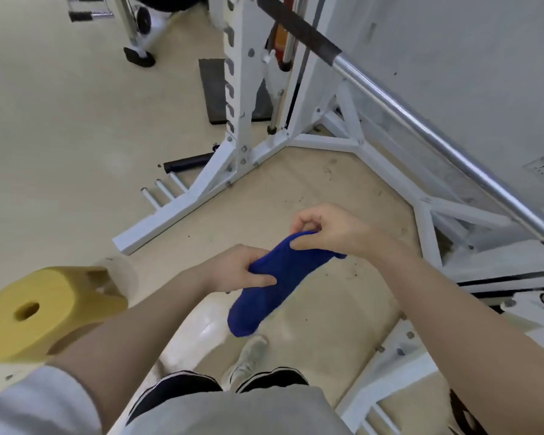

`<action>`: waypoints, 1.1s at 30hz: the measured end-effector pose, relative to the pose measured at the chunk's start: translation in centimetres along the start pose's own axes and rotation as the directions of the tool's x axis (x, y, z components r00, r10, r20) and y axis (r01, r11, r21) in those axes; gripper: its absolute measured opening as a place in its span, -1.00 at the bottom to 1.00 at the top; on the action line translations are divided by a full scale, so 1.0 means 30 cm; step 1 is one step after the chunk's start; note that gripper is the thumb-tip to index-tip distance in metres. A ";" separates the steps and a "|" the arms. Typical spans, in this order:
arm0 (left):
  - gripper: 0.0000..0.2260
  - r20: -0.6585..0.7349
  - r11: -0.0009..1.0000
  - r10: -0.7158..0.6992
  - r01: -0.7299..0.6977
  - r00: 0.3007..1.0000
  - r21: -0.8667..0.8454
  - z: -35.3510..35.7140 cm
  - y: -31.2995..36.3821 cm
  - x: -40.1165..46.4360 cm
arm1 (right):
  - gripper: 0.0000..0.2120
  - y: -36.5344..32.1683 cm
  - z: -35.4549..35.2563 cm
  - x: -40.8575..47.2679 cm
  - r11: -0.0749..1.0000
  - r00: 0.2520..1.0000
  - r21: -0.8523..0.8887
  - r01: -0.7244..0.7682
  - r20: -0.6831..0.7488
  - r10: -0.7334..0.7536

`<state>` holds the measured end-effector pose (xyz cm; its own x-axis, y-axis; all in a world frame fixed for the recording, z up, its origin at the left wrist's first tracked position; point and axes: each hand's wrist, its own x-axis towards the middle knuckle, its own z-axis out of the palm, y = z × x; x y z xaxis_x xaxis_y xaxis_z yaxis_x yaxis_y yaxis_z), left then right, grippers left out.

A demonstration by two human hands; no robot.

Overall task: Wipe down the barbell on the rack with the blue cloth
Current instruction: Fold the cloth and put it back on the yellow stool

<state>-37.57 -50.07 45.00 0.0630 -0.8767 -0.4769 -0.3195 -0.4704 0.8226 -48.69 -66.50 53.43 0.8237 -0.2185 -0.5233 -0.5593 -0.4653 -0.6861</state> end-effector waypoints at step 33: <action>-0.76 -0.568 0.481 -0.628 -0.307 0.532 -0.821 -0.618 -0.960 -0.956 | -0.80 -0.987 1.141 0.832 0.937 0.909 0.322 -0.135 0.416 -0.011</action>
<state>-12.64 -13.24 40.73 0.7709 -0.2278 -0.5947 0.6030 -0.0393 0.7967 -14.77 -28.82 43.37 0.7166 0.1630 -0.6782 -0.6658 -0.1301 -0.7347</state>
